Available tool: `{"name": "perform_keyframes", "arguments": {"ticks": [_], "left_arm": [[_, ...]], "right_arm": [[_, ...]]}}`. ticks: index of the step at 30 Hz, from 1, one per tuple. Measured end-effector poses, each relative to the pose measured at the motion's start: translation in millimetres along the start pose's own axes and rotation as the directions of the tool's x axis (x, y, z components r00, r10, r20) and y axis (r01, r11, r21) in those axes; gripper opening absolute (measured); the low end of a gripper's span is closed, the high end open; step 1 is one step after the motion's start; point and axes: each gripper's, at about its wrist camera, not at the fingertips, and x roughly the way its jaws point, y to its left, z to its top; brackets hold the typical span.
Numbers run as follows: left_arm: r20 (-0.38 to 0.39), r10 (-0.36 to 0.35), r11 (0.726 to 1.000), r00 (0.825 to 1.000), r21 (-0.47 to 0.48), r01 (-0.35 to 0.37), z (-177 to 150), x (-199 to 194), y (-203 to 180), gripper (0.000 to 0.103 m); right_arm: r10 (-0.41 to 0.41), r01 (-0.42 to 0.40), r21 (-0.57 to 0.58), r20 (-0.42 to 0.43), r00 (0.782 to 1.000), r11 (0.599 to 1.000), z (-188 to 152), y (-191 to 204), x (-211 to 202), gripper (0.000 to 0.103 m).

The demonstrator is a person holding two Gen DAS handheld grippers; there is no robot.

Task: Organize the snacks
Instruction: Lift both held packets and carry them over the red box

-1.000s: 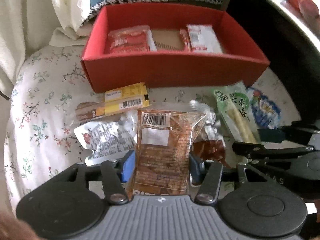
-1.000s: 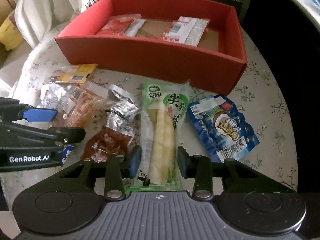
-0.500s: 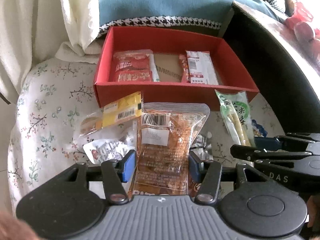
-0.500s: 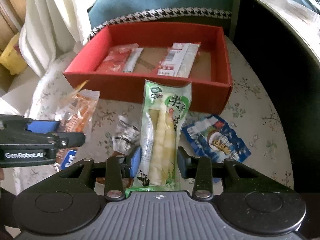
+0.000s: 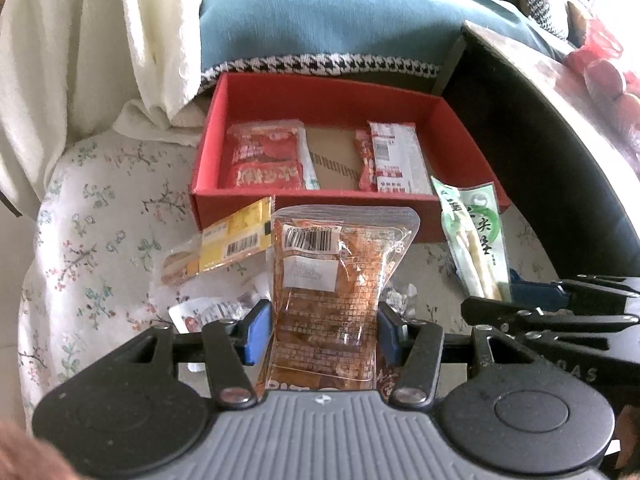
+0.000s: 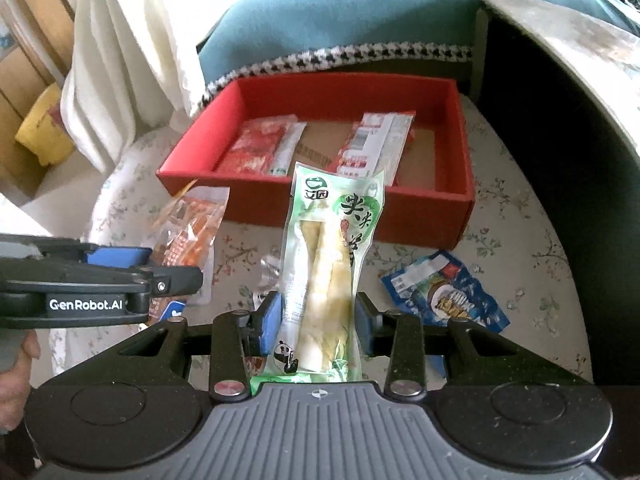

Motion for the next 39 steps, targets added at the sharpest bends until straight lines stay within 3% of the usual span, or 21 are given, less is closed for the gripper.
{"name": "perform_keyframes", "arguments": {"ticks": [10,29,39], "left_arm": [[0.059,0.052,0.998,0.997,0.044,-0.054,4.1,-6.1,-8.2,0.047],[0.146,0.042,0.998,0.988,0.036,-0.047,20.6,-20.7,-10.9,0.047],[0.199,0.081,0.995,0.977,0.036,-0.089,30.5,-22.7,-10.8,0.047]], "right_arm": [[0.010,-0.010,0.007,0.043,0.999,1.000,8.9,0.8,-4.8,0.046],[0.018,-0.020,0.019,0.114,0.993,1.000,24.5,6.3,-12.0,0.047],[0.023,-0.026,0.019,0.146,0.989,0.999,37.3,14.1,-12.8,0.047]]}}
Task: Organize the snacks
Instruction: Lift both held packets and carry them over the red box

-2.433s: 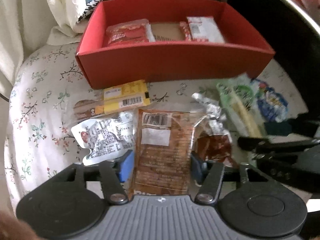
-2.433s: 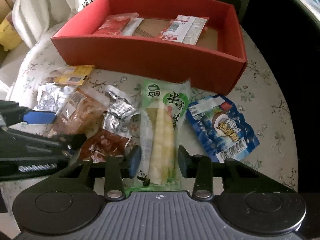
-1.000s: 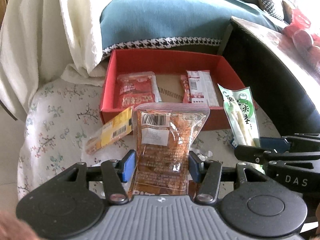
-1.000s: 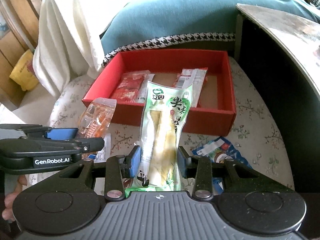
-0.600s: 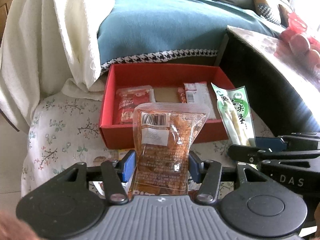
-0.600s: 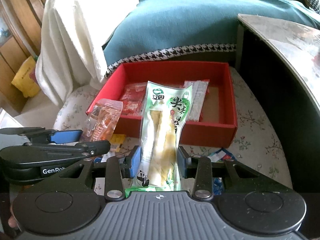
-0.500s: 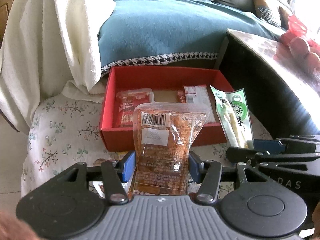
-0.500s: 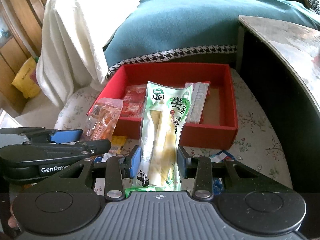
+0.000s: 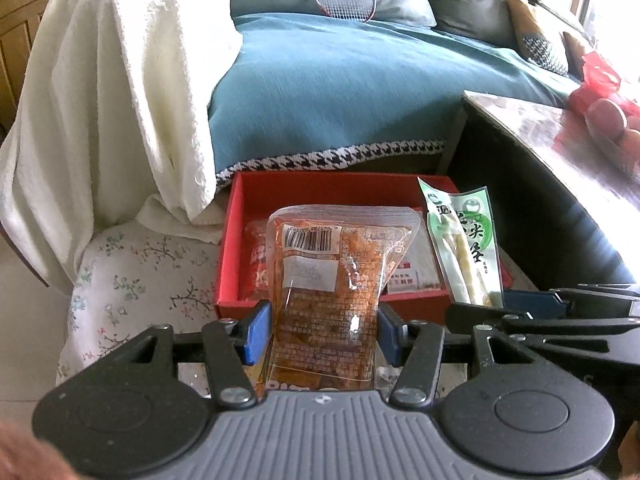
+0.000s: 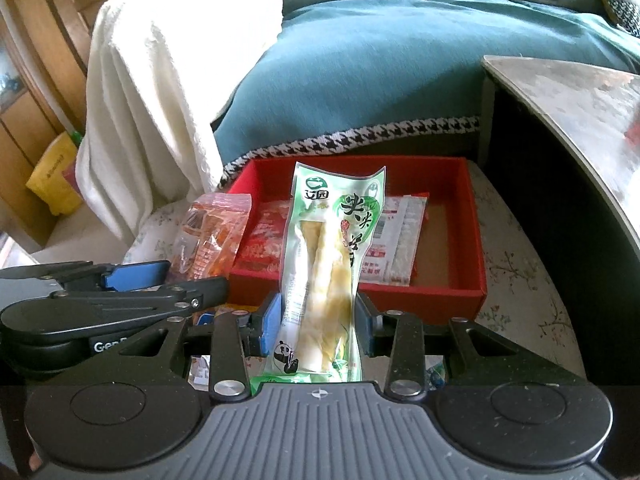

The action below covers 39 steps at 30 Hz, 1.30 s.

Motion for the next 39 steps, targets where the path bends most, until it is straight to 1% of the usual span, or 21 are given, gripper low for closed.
{"name": "perform_keyframes", "arguments": {"ticks": [4,9,13,39], "left_arm": [[0.022,0.025,1.000,0.999,0.013,-0.025,2.5,0.9,-2.0,0.047],[0.043,0.030,1.000,0.999,0.005,-0.030,6.0,1.9,-4.2,0.047],[0.057,0.051,0.999,0.997,0.013,-0.051,9.7,2.5,-4.5,0.047],[0.068,0.081,0.997,0.994,0.009,-0.082,21.0,14.2,-2.1,0.048]], "right_arm": [[-0.011,0.011,-0.001,0.018,1.000,1.000,2.8,1.4,-1.1,0.047],[-0.019,0.019,0.004,0.034,0.999,1.000,7.5,0.6,-0.5,0.047],[-0.023,0.023,0.006,0.035,0.999,1.000,9.3,-1.1,1.2,0.046],[-0.023,0.023,-0.003,0.037,0.999,1.000,22.7,1.2,11.4,0.047]]}}
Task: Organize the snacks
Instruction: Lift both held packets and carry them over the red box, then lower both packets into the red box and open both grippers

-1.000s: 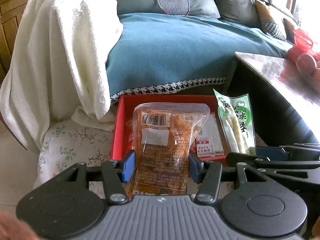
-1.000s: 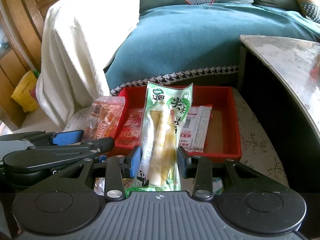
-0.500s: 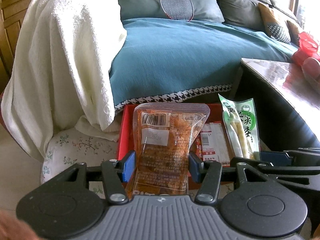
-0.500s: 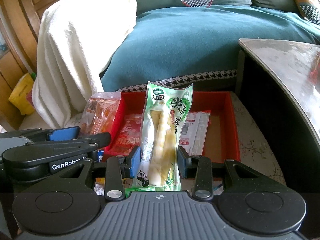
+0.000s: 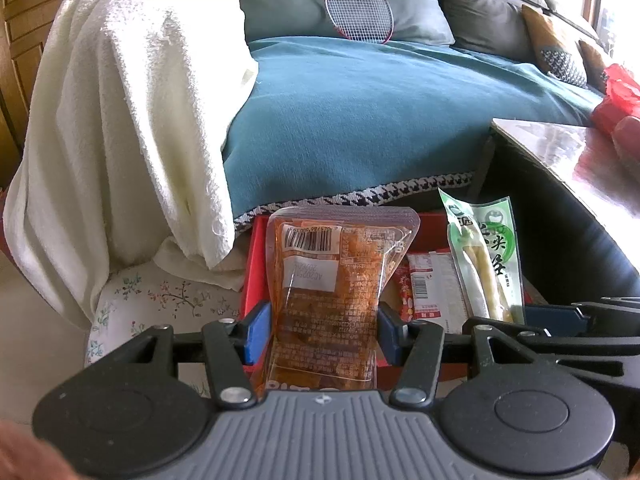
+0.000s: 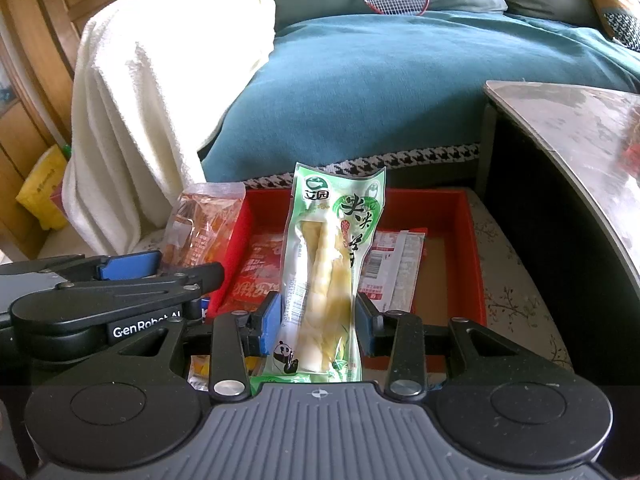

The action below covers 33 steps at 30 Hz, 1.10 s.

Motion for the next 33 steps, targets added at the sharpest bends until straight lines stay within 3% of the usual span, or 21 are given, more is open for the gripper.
{"name": "perform_keyframes", "arguments": {"ticks": [20,27,33], "left_arm": [[0.009,0.019,1.000,1.000,0.005,-0.019,10.2,8.8,3.5,0.048],[0.006,0.048,0.999,0.999,-0.024,-0.048,23.2,24.0,14.9,0.048],[-0.005,0.058,0.998,0.998,0.004,-0.058,28.3,43.1,7.6,0.048]], "right_arm": [[-0.028,0.028,0.016,0.007,1.000,0.999,9.6,-5.8,13.2,0.047],[-0.057,0.056,0.040,0.019,0.998,0.998,21.8,-20.1,20.2,0.047],[-0.085,0.085,0.053,0.007,0.996,0.995,34.1,-29.3,37.7,0.047]]}}
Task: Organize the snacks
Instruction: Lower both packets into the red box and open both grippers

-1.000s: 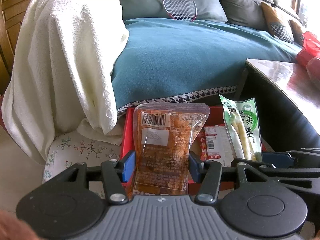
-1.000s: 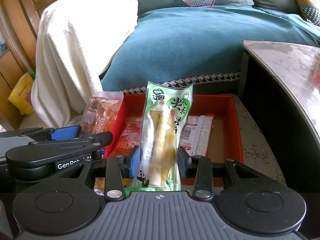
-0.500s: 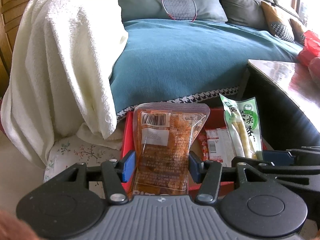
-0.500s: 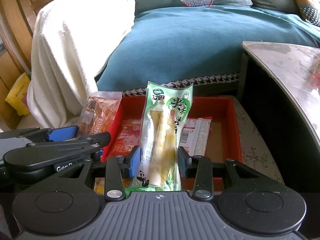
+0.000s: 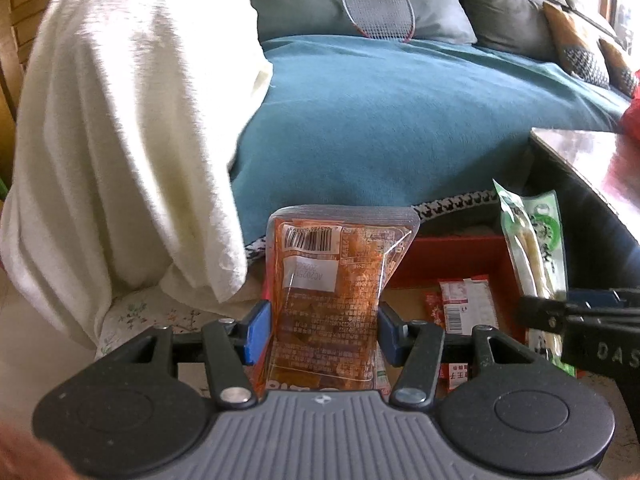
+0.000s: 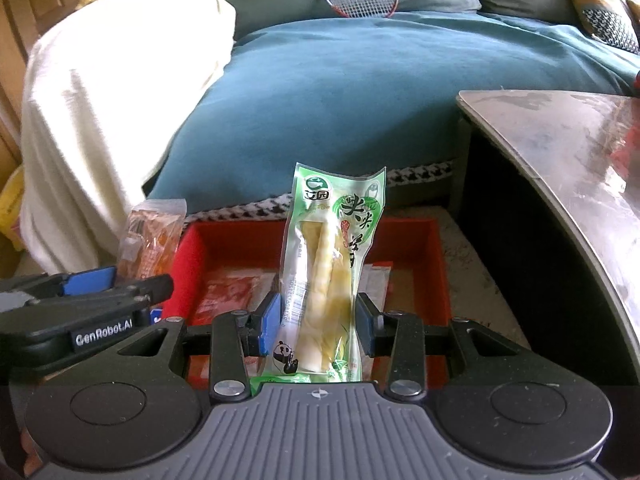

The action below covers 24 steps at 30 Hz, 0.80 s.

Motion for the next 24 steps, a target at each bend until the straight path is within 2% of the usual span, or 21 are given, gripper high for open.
{"name": "perform_keyframes", "arguments": {"ticks": [10,15,24], "left_arm": [[-0.070,0.011,0.999,0.997,0.042,-0.008,2.4,43.3,-12.8,0.048],[-0.111,-0.002,0.999,0.994,0.041,0.006,1.7,61.8,-13.9,0.048],[-0.154,0.026,0.998,0.988,0.057,-0.017,-5.9,83.5,-16.3,0.048]], "right_arm": [[-0.046,0.048,0.011,-0.090,0.995,0.999,9.5,-10.2,54.6,0.048],[-0.047,0.048,-0.001,-0.113,0.992,0.999,7.4,-8.4,67.5,0.048],[-0.076,0.077,-0.003,-0.148,0.986,0.997,1.6,-12.7,87.6,0.048]]}}
